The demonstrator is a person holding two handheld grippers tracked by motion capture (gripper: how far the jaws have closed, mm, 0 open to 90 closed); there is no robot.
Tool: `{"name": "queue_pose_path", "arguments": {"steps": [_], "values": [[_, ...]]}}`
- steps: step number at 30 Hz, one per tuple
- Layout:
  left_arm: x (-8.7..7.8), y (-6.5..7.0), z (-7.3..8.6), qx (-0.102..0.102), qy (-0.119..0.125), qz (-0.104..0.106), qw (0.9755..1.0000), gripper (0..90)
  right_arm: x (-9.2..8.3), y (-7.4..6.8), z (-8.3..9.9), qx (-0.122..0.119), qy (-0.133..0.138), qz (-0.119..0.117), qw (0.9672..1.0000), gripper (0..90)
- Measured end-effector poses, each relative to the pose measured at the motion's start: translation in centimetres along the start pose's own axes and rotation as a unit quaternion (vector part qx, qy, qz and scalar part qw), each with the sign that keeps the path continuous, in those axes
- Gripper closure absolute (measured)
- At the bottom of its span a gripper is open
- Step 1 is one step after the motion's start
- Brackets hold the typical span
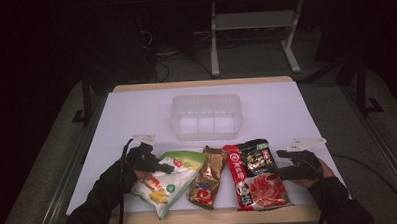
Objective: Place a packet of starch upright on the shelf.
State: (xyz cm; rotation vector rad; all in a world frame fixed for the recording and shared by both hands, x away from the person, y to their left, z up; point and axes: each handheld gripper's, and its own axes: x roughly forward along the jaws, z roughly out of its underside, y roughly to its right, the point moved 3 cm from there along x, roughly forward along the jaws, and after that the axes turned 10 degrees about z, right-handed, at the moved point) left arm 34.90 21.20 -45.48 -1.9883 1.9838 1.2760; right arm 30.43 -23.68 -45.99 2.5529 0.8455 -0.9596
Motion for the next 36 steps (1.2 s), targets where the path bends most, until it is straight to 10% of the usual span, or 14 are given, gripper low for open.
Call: {"name": "queue_pose_path", "arguments": {"steps": [6,14,20,25,28,34,36], "values": [[-2.7,2.0,0.1,0.017,0.076,-0.059,0.9952,85.3,-0.2,0.5,0.2,0.009,0.006,0.006,0.9999,30.1],[-6.7,5.7,-0.1,0.047,0.182,-0.115,0.9754,85.5,-0.4,1.1,0.3,0.020,0.013,0.016,0.9996,30.2],[-8.1,6.4,-0.3,0.030,0.262,-0.157,0.9518,85.6,-0.2,1.0,0.2,0.018,0.011,0.018,0.9996,30.1],[-8.1,6.8,-1.1,0.025,0.309,-0.156,0.9379,85.7,-0.1,1.1,0.3,0.021,0.009,0.019,0.9996,29.6],[-8.3,7.5,-2.1,0.030,0.342,-0.189,0.9200,85.7,-0.1,1.2,0.4,0.021,0.010,0.019,0.9995,29.7],[-7.8,7.3,-4.5,0.037,0.379,-0.234,0.8946,85.7,-0.1,1.2,0.3,0.023,0.011,0.021,0.9995,29.7],[-7.4,6.9,-5.9,0.032,0.390,-0.236,0.8894,85.8,0.0,1.2,0.3,0.022,0.010,0.020,0.9995,29.7]]}}
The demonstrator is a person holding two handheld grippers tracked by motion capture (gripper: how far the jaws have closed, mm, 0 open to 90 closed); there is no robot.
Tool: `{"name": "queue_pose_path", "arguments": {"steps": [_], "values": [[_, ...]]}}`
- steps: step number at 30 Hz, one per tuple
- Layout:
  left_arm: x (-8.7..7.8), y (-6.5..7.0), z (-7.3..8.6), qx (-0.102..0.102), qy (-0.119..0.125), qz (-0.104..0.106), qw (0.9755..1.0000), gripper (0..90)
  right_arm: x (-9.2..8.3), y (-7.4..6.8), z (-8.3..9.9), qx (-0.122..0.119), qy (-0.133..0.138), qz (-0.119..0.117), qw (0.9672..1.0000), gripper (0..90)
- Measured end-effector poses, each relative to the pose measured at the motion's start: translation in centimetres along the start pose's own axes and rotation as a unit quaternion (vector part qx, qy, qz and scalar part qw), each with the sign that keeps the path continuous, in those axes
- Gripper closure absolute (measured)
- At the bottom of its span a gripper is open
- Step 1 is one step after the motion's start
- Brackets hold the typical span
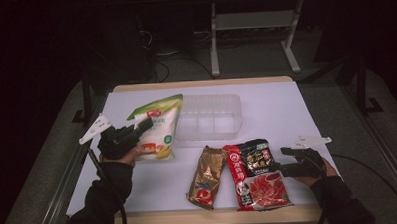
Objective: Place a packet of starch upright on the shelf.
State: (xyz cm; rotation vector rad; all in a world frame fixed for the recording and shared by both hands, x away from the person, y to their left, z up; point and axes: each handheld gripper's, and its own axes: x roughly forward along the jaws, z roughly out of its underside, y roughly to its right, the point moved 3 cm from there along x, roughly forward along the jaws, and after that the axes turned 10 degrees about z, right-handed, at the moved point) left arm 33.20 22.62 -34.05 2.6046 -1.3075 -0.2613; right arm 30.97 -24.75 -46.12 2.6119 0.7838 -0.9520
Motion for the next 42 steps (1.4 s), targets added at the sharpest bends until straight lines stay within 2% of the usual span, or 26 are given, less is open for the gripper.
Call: {"name": "queue_pose_path", "arguments": {"steps": [1,3,4,6,7,8,9,11,17,20,24,27,30,33,36,40,42], "values": [[1.0,0.1,-0.4,0.015,0.002,-0.010,0.9998,85.8,0.0,0.0,0.0,-0.001,0.000,0.000,1.0000,29.7],[2.4,0.2,-0.8,0.011,0.008,-0.011,0.9998,85.8,0.0,0.0,0.0,-0.002,0.001,0.000,1.0000,29.7],[3.2,0.2,-1.1,0.019,0.006,-0.021,0.9996,85.8,0.0,0.0,0.0,-0.001,0.001,0.001,1.0000,29.7],[4.6,0.0,-1.4,0.012,0.014,-0.029,0.9994,85.8,0.0,0.1,0.1,-0.002,0.002,0.001,1.0000,29.7],[5.3,-0.2,-1.6,0.021,0.012,-0.041,0.9989,85.8,0.0,0.1,0.1,-0.001,0.003,0.002,1.0000,29.7],[5.9,-0.4,-1.7,0.019,0.018,-0.051,0.9984,85.8,-0.1,0.2,0.1,-0.001,0.004,0.002,1.0000,29.7],[6.5,-0.6,-1.8,0.008,0.025,-0.052,0.9983,85.8,-0.1,0.2,0.1,0.000,0.004,0.002,1.0000,29.7],[7.8,-0.9,-1.9,0.020,0.024,-0.072,0.9969,85.9,-0.1,0.3,0.2,0.000,0.006,0.002,1.0000,29.8],[10.8,-2.2,-1.8,0.005,0.032,-0.094,0.9950,85.9,-0.3,0.4,0.3,0.002,0.009,0.005,1.0000,30.1],[12.0,-2.5,-1.8,0.013,0.032,-0.108,0.9935,85.9,-0.3,0.4,0.3,0.003,0.009,0.004,0.9999,30.2],[13.3,-3.1,-1.9,0.013,0.040,-0.140,0.9893,85.9,-0.4,0.2,0.4,0.002,0.007,-0.002,1.0000,30.1],[13.9,-3.7,-2.1,0.006,0.053,-0.150,0.9873,85.9,-0.4,0.2,0.4,0.005,0.008,-0.004,0.9999,30.1],[14.6,-3.8,-2.0,0.021,0.054,-0.167,0.9843,85.9,-0.4,0.3,0.5,0.005,0.008,-0.006,0.9999,30.1],[15.5,-4.0,-1.7,0.023,0.066,-0.184,0.9804,85.9,-0.3,0.3,0.5,0.006,0.007,-0.003,1.0000,30.0],[16.2,-4.3,-1.3,0.020,0.079,-0.204,0.9755,85.9,-0.3,0.3,0.5,0.004,0.006,-0.004,1.0000,30.0],[17.0,-4.2,-0.6,0.027,0.078,-0.227,0.9705,85.9,-0.3,0.3,0.5,0.006,0.006,-0.005,1.0000,29.6],[17.2,-4.2,-0.3,0.031,0.081,-0.239,0.9672,85.9,-0.2,0.3,0.5,0.006,0.006,-0.005,1.0000,29.6]]}}
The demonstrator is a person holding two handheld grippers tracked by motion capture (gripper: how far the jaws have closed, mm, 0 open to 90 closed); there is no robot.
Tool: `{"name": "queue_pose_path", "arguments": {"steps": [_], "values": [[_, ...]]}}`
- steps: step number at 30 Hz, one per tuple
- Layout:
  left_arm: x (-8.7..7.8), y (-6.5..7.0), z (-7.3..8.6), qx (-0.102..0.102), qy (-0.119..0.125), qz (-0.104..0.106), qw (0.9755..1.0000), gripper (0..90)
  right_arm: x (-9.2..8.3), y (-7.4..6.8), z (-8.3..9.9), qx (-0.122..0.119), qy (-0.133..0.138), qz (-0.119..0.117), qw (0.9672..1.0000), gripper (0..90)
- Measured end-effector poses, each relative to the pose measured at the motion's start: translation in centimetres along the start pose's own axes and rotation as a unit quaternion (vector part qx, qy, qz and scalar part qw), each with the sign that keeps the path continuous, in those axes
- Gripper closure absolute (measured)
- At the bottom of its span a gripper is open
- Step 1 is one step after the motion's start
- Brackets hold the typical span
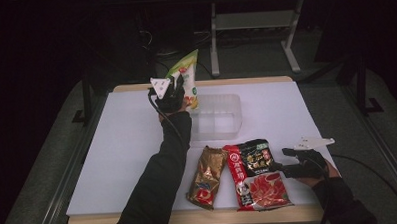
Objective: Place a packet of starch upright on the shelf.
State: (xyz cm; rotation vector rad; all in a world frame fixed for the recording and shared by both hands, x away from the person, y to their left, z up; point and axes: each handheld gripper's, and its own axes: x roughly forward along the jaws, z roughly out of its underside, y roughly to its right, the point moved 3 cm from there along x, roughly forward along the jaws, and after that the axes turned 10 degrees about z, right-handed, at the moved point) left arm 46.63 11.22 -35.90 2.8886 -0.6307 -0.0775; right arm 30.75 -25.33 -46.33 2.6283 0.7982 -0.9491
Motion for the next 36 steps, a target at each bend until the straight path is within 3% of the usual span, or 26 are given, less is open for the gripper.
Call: {"name": "queue_pose_path", "arguments": {"steps": [3,7,9,11,13,16,17,19,21,22,23,24,25,26,27,28,29,30,31,36], "values": [[0.1,0.4,0.5,0.003,0.005,-0.007,1.0000,85.9,0.0,0.0,0.0,-0.002,0.000,0.000,1.0000,29.5],[0.0,0.9,1.3,0.002,-0.005,0.007,1.0000,85.7,0.0,0.0,0.0,-0.003,-0.002,0.000,1.0000,29.6],[-0.1,1.0,1.7,-0.006,-0.018,0.023,0.9996,85.3,0.0,0.0,0.0,-0.005,-0.002,-0.002,1.0000,29.5],[-0.2,0.9,1.9,-0.019,-0.041,0.052,0.9977,83.5,0.0,0.0,0.0,-0.005,-0.002,-0.002,1.0000,29.4],[-0.5,0.6,2.0,-0.029,-0.074,0.078,0.9938,79.5,0.0,-0.1,0.0,-0.005,-0.002,-0.002,1.0000,29.3],[-1.3,-0.3,1.7,-0.032,-0.118,0.129,0.9840,73.9,0.0,-0.1,0.0,-0.006,-0.003,-0.005,1.0000,28.9],[-1.5,-0.6,1.5,-0.031,-0.137,0.149,0.9789,71.4,0.0,-0.1,0.0,-0.006,-0.003,-0.005,1.0000,28.9],[-2.3,-1.1,1.2,-0.008,-0.167,0.172,0.9707,67.4,0.0,-0.2,0.0,-0.006,-0.005,-0.007,0.9999,28.6],[-3.1,-1.5,1.2,0.011,-0.189,0.210,0.9593,63.7,0.0,-0.2,0.0,-0.006,-0.005,-0.006,1.0000,28.3],[-3.6,-1.6,1.1,0.029,-0.190,0.214,0.9577,61.4,0.0,-0.2,0.0,-0.007,-0.005,-0.006,0.9999,28.2],[-4.1,-1.7,1.1,0.037,-0.189,0.228,0.9544,62.1,0.0,-0.2,0.0,-0.007,-0.005,-0.006,0.9999,28.0],[-4.5,-1.9,1.2,0.039,-0.192,0.251,0.9480,62.3,0.0,-0.2,0.0,-0.007,-0.005,-0.006,0.9999,27.9],[-5.0,-2.0,1.4,0.049,-0.202,0.255,0.9444,61.7,0.0,-0.2,0.0,-0.007,-0.005,-0.005,0.9999,27.9],[-5.2,-2.1,1.6,0.057,-0.210,0.254,0.9425,60.9,0.0,-0.2,0.0,-0.008,-0.006,-0.005,0.9999,27.9],[-5.5,-2.1,1.8,0.063,-0.220,0.267,0.9361,60.5,0.0,-0.2,0.0,-0.008,-0.006,-0.005,0.9999,27.9],[-5.8,-2.2,2.0,0.067,-0.224,0.270,0.9340,58.1,0.0,-0.3,0.0,-0.009,-0.007,-0.006,0.9999,27.9],[-6.1,-2.3,2.1,0.077,-0.226,0.265,0.9342,58.7,0.0,-0.3,0.0,-0.009,-0.007,-0.006,0.9999,27.9],[-6.5,-2.4,2.2,0.084,-0.230,0.265,0.9328,59.0,0.0,-0.3,0.0,-0.010,-0.007,-0.006,0.9999,27.8],[-6.8,-2.6,2.3,0.091,-0.235,0.269,0.9296,58.4,0.0,-0.3,0.0,-0.009,-0.007,-0.007,0.9999,27.8],[-8.6,-2.4,3.9,0.144,-0.276,0.286,0.9063,61.8,0.1,-0.3,0.1,-0.006,-0.006,-0.009,0.9999,27.7]]}}
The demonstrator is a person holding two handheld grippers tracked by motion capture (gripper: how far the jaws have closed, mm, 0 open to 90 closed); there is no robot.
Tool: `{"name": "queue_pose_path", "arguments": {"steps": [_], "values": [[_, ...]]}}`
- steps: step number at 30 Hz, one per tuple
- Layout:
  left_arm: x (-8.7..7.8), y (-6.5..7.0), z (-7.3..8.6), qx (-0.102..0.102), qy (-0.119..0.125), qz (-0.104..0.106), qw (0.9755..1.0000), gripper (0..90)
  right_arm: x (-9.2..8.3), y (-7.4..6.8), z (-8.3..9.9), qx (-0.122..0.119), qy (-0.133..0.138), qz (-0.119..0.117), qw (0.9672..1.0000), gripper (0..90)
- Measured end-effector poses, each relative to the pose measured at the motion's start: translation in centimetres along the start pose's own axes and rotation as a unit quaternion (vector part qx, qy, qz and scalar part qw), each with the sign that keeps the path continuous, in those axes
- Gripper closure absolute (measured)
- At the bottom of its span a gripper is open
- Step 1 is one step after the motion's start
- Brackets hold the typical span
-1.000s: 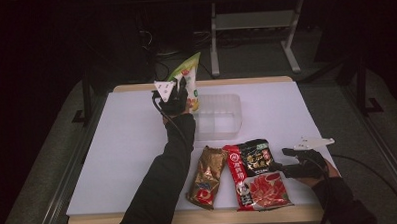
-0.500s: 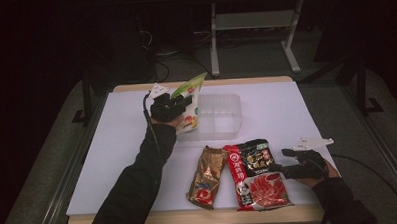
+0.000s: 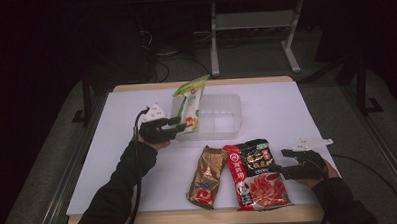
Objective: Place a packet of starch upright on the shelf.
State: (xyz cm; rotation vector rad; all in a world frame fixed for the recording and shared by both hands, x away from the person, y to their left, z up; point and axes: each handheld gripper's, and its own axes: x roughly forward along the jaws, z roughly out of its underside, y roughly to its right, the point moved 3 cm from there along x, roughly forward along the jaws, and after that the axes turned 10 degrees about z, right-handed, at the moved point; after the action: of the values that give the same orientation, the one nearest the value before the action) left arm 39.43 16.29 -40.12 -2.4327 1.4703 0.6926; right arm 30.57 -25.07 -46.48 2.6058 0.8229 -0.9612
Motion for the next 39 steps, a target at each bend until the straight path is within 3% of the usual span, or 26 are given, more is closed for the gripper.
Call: {"name": "queue_pose_path", "arguments": {"steps": [3,7,10,14,19,30,33,34,35,39], "values": [[-0.3,0.3,0.8,0.014,-0.013,-0.013,0.9997,65.9,0.0,0.0,0.0,-0.002,-0.001,0.001,1.0000,27.7],[-0.2,-0.2,1.8,0.008,-0.029,-0.042,0.9987,73.8,0.0,-0.1,-0.1,-0.004,0.001,0.006,1.0000,27.3],[0.1,-0.5,2.4,-0.002,-0.019,-0.036,0.9992,77.3,-0.2,0.0,-0.2,-0.004,0.010,0.014,0.9998,27.8],[0.8,-0.1,2.1,0.019,-0.036,-0.038,0.9984,81.5,-0.5,0.0,-0.4,-0.005,0.024,0.018,0.9996,27.8],[1.7,0.3,0.9,0.055,-0.069,-0.040,0.9953,84.1,-0.6,-0.2,-0.6,-0.007,0.033,0.016,0.9993,27.9],[3.4,-0.9,0.3,0.052,-0.096,-0.034,0.9935,84.9,-0.5,-0.8,-0.5,-0.005,0.033,0.008,0.9994,27.8],[4.0,-1.3,0.2,0.060,-0.120,-0.046,0.9899,85.4,-0.4,-0.9,-0.6,-0.008,0.033,0.006,0.9994,27.8],[4.3,-1.5,0.4,0.066,-0.141,-0.055,0.9863,85.8,-0.4,-1.0,-0.6,-0.009,0.032,0.006,0.9994,27.8],[4.8,-1.7,0.6,0.066,-0.150,-0.056,0.9849,85.8,-0.4,-1.1,-0.6,-0.010,0.033,0.005,0.9994,27.8],[5.3,-2.0,1.1,0.049,-0.138,-0.053,0.9878,85.7,-0.5,-1.1,-0.7,-0.015,0.040,0.008,0.9991,28.0]]}}
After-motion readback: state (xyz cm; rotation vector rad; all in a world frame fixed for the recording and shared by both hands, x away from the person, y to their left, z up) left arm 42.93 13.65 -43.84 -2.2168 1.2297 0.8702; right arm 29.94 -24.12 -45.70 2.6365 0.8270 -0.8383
